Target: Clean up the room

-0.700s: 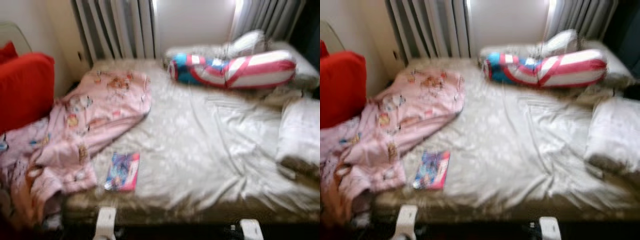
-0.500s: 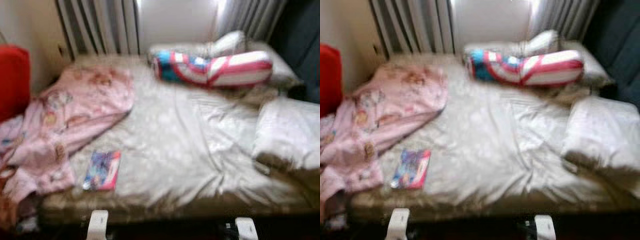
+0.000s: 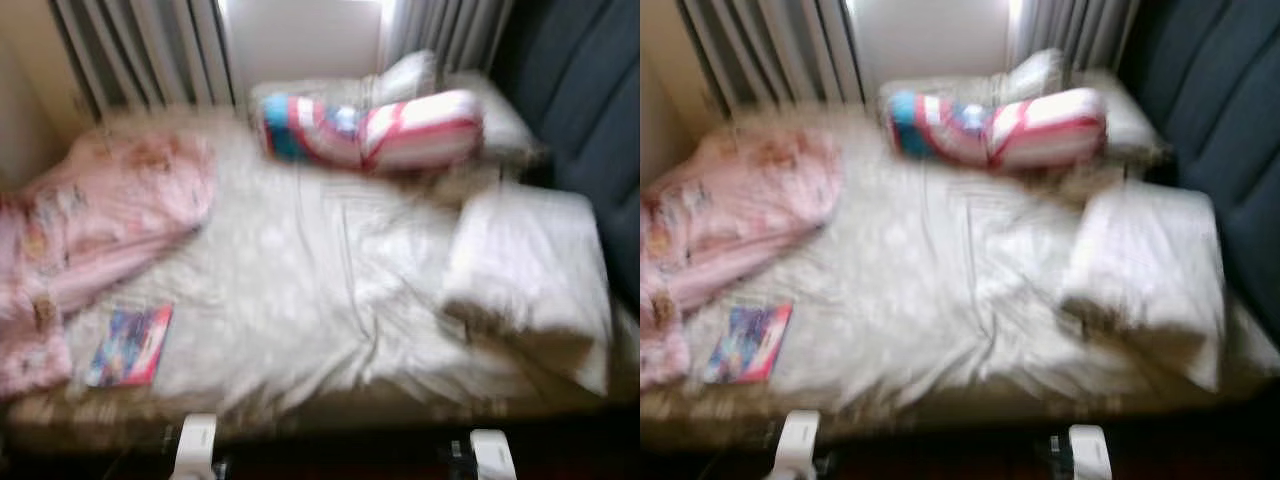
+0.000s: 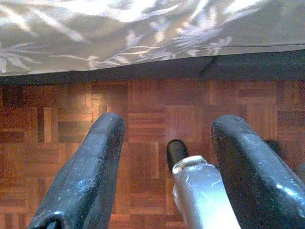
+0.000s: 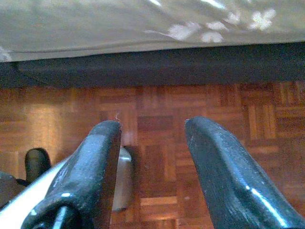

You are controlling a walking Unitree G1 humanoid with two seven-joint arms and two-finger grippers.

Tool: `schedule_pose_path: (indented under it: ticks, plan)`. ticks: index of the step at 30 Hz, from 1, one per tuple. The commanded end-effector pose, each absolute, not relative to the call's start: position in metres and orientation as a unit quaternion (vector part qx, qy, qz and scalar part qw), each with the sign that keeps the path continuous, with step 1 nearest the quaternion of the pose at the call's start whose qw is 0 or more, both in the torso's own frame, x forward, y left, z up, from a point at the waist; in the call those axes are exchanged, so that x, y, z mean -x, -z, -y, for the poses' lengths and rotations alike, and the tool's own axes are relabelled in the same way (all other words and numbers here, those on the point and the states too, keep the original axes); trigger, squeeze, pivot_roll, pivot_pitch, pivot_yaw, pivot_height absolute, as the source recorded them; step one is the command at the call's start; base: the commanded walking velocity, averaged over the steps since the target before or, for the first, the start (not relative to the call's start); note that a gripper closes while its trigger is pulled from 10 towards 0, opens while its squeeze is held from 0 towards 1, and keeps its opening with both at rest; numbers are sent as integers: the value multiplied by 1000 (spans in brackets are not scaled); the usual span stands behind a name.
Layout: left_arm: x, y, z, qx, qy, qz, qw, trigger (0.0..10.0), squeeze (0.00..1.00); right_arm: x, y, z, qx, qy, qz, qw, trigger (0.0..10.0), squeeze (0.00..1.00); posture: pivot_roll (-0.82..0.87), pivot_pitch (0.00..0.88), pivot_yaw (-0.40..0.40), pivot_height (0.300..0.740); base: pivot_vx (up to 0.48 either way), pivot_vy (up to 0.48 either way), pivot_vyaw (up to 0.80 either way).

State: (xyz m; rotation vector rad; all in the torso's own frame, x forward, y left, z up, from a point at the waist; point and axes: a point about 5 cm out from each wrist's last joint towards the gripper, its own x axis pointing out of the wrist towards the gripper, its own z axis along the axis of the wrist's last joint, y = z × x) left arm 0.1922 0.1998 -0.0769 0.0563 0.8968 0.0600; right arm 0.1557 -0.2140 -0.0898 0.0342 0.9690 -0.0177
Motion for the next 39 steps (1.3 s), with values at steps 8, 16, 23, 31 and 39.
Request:
schedule_pose_path:
  ticks: [8,16,23,31,39]
  plan:
    - [-194,77,-194,-18,-26,-431,902,10000,0,-155,89,220,-11,16,-464,885,10000,0,-89,8,-22,731,0,-379,0]
    - [-194,77,-194,-17,-24,-432,901,10000,0,-155,89,220,-10,16,-465,885,10000,0,-91,11,-22,731,0,-380,0]
    - [-194,77,-194,-16,-24,-432,901,10000,0,-155,89,221,-9,18,-465,885,10000,0,-92,14,-24,731,0,-380,0]
    - [-196,76,-195,-9,-31,-430,902,10000,0,-157,88,221,-11,20,-459,888,10000,0,-99,32,-25,731,0,-47,0]
    - [-196,76,-192,-2,-33,-429,903,10000,0,-157,87,224,-7,27,-457,889,10000,0,-101,34,-30,731,0,0,0]
